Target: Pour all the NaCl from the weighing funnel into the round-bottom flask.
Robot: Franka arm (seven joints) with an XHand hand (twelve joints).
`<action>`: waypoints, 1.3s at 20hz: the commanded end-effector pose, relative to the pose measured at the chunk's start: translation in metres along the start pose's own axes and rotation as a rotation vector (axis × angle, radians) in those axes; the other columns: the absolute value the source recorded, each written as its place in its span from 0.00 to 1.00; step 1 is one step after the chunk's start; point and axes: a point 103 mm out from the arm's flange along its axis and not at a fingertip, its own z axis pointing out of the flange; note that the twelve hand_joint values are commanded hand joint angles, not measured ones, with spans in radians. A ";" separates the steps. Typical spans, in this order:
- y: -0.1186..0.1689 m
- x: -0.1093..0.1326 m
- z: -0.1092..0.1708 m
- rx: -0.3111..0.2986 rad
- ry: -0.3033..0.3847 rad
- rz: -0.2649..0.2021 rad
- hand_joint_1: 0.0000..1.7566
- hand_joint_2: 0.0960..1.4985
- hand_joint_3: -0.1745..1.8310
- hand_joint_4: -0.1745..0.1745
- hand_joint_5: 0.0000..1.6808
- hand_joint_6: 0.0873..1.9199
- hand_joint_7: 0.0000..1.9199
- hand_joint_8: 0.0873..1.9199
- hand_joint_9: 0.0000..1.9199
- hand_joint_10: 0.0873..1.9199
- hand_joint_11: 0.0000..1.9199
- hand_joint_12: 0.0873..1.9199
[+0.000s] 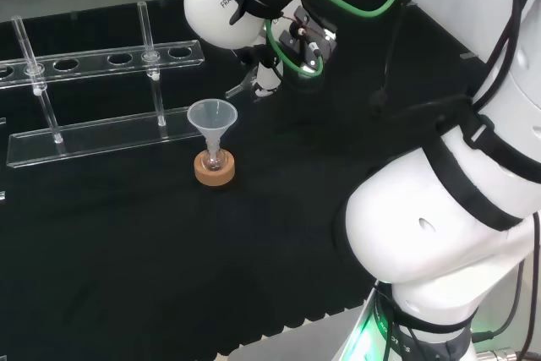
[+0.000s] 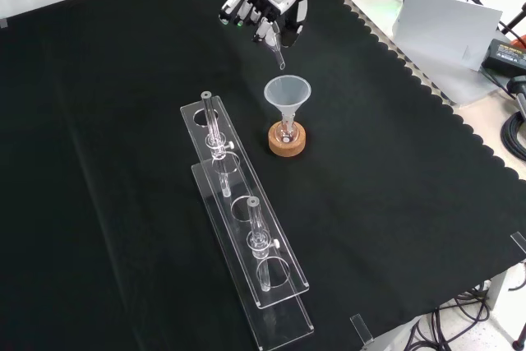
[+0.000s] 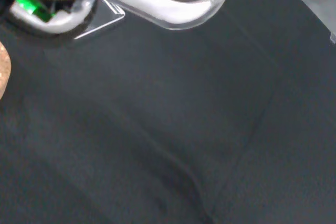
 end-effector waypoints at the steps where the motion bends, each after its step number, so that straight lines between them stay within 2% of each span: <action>1: 0.005 0.003 -0.001 0.012 -0.045 -0.027 0.66 0.28 0.50 1.00 0.90 0.12 0.92 0.05 0.69 0.07 0.09 0.77; 9: 0.008 0.002 -0.008 0.014 -0.108 -0.054 0.66 0.28 0.50 1.00 0.89 0.12 0.92 0.05 0.69 0.07 0.09 0.77; 17: 0.008 0.002 -0.013 0.016 -0.214 -0.100 0.66 0.28 0.50 1.00 0.89 0.12 0.92 0.05 0.69 0.07 0.09 0.77; 26: 0.014 0.005 -0.025 0.029 -0.319 -0.124 0.66 0.28 0.50 1.00 0.89 0.13 0.92 0.05 0.70 0.07 0.09 0.77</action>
